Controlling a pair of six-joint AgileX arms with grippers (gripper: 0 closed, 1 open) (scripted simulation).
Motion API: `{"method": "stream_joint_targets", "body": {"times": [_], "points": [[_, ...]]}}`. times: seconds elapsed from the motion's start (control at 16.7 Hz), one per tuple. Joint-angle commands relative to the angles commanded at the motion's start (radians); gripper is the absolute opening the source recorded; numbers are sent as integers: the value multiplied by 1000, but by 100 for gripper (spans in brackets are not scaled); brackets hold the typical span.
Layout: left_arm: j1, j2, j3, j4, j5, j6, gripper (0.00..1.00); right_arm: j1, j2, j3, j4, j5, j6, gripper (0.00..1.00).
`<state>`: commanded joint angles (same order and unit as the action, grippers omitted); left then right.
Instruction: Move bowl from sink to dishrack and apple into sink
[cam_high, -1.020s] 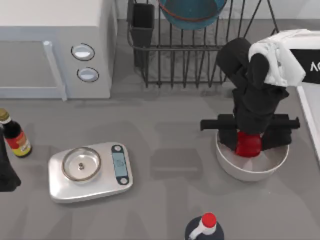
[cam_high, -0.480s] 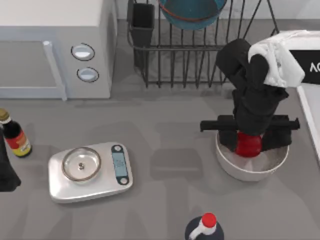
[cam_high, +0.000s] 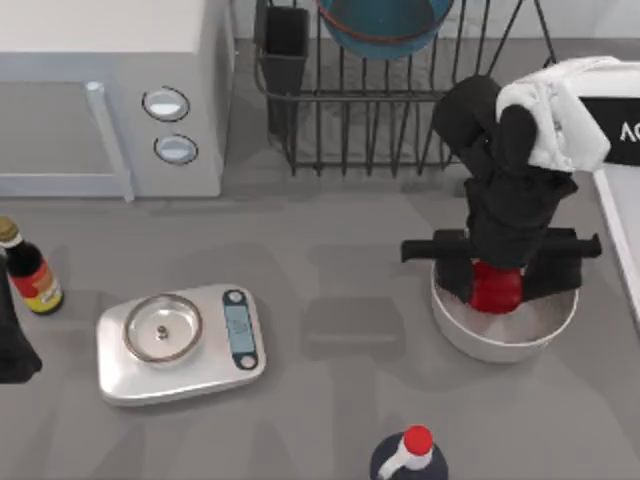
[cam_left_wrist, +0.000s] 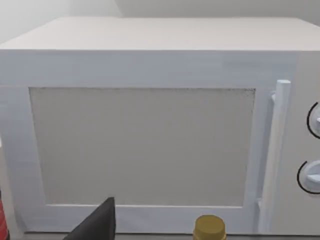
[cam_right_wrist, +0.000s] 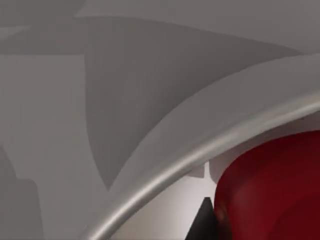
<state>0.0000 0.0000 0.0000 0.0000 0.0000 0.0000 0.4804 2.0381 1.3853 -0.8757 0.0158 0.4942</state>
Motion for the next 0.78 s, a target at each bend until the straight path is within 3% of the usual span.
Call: {"method": "stream_joint_targets", "body": {"times": [0.48,0.78], "points": [[0,0,0,0,0,0,100,-1,-75,224,-310,-1,-4,0],[0,0,0,0,0,0,100,-2,-91,258,-351,-1,-5,0]]}}
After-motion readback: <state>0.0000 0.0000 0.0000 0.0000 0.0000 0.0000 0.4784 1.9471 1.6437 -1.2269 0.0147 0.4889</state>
